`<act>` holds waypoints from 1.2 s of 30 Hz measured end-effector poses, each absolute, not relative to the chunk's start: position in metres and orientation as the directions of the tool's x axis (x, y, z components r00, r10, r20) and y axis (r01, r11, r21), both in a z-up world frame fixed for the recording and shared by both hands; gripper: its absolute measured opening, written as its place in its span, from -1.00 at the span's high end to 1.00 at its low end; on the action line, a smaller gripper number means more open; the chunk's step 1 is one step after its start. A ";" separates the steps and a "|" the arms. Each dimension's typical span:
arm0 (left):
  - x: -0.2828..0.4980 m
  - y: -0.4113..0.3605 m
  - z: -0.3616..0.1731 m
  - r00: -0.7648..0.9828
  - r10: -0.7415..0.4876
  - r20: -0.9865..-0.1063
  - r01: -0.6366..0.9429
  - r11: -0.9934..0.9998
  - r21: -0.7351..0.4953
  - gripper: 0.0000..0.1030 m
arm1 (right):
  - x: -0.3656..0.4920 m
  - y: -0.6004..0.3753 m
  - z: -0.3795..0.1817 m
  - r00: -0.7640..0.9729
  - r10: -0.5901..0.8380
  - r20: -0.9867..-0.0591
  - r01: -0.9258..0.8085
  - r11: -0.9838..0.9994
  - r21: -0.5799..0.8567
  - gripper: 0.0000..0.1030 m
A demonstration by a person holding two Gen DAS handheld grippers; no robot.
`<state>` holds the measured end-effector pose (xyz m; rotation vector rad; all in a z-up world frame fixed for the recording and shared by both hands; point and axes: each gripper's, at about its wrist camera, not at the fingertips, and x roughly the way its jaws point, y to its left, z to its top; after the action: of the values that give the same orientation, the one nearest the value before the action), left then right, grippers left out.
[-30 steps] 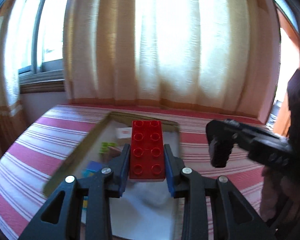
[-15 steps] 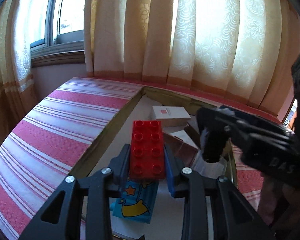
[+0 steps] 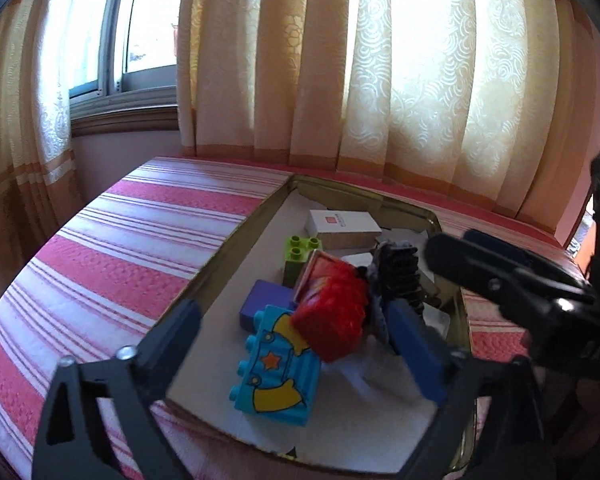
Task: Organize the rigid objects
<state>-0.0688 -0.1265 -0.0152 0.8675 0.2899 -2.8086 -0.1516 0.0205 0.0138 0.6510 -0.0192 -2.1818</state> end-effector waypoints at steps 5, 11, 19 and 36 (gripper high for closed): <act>-0.061 -0.127 -0.006 -0.807 -0.156 -0.569 0.268 -0.956 -0.117 -0.99 | -0.146 0.037 0.020 -0.563 -0.708 -0.426 0.687 -0.688 0.236 -0.74; -0.047 -0.121 0.008 -0.814 -0.191 -0.548 0.284 -0.955 -0.089 -0.99 | -0.125 0.048 0.034 -0.699 -0.591 -0.403 0.609 -0.787 0.098 -0.92; -0.028 -0.112 0.024 -0.821 -0.244 -0.516 0.302 -0.953 -0.029 -0.99 | -0.089 0.053 0.064 -0.746 -0.586 -0.316 0.616 -0.787 0.006 -0.97; -0.026 -0.132 0.012 -0.790 -0.223 -0.571 0.334 -0.938 -0.096 -1.00 | -0.078 0.046 0.065 -0.742 -0.591 -0.316 0.626 -0.780 -0.013 -0.98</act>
<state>-0.0262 -0.1319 0.0117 0.8293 0.2774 -2.7066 -0.0782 0.0463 0.0650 0.3899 0.1549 -2.4405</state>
